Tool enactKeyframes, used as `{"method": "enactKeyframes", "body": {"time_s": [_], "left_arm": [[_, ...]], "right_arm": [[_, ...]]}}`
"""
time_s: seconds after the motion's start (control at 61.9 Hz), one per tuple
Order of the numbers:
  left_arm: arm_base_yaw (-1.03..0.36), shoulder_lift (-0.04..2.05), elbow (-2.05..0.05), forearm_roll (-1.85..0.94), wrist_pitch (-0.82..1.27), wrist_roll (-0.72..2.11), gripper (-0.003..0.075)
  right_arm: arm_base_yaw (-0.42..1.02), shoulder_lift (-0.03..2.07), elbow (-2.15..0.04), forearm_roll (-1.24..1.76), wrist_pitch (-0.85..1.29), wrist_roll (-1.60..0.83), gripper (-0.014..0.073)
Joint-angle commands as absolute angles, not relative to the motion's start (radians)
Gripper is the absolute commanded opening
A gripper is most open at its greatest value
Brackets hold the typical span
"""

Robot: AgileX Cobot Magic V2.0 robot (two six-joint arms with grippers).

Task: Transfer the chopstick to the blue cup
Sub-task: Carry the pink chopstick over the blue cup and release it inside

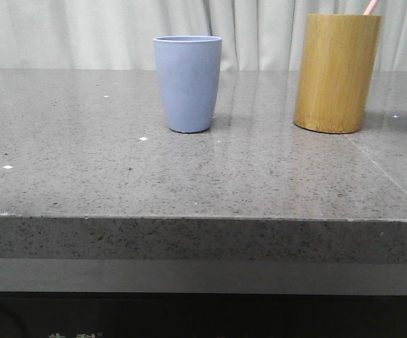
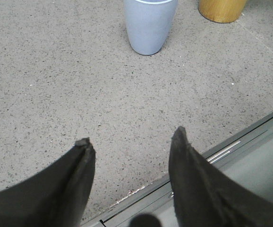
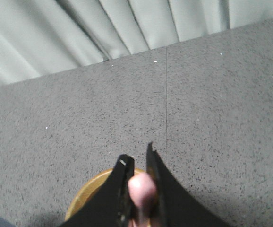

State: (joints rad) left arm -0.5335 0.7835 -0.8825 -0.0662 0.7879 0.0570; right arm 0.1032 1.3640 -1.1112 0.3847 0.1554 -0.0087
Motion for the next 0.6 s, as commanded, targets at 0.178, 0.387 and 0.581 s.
{"method": "enactKeyframes", "body": {"time_s": [0.178, 0.387, 0.581], "left_arm": [[-0.541, 0.778, -0.907, -0.074, 0.717, 0.054, 0.0365], [-0.541, 0.778, -0.907, -0.074, 0.717, 0.054, 0.0365], [-0.541, 0.778, -0.907, -0.074, 0.717, 0.054, 0.0365]], "right_arm": [[0.105, 1.329, -1.415, 0.180, 0.401, -0.066, -0.0061], [0.126, 1.329, -1.666, 0.169, 0.563, -0.068, -0.0061], [0.296, 1.335, -1.750, 0.181, 0.542, -0.068, -0.0061]]}}
